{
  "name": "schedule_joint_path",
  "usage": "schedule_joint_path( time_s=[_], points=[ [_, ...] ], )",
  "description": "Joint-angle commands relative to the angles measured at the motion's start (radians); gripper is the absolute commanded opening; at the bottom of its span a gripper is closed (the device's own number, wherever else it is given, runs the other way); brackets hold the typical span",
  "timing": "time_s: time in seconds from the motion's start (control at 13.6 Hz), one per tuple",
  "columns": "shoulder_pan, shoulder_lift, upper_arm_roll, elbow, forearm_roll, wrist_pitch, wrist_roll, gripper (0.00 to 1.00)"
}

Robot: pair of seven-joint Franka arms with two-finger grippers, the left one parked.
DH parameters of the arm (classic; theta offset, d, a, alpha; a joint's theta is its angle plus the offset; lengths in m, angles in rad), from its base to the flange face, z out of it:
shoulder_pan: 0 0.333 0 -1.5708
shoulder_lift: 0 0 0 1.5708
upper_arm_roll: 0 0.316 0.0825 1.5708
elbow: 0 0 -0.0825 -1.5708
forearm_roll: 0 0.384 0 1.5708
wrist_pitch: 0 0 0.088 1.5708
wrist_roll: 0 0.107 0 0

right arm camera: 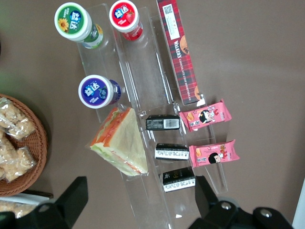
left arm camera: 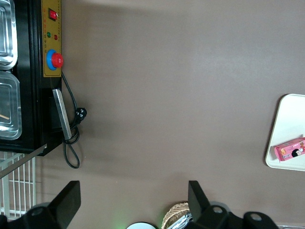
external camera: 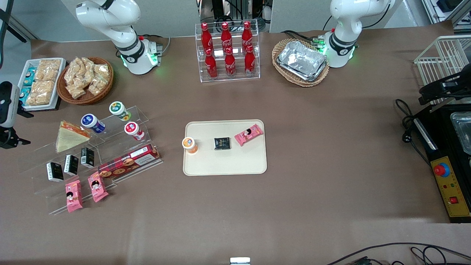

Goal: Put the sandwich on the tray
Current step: 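Lower the open right gripper over the wrapped triangular sandwich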

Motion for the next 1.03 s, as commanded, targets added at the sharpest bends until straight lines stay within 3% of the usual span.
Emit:
schedule_joint_path(
  time_s=[0.0, 0.96],
  points=[
    [-0.002, -0.084, -0.017, -0.134, 0.007, 0.078, -0.053, 1.0],
    [0.0, -0.233, -0.066, -0.469, -0.014, 0.325, -0.133, 1.0]
  ],
)
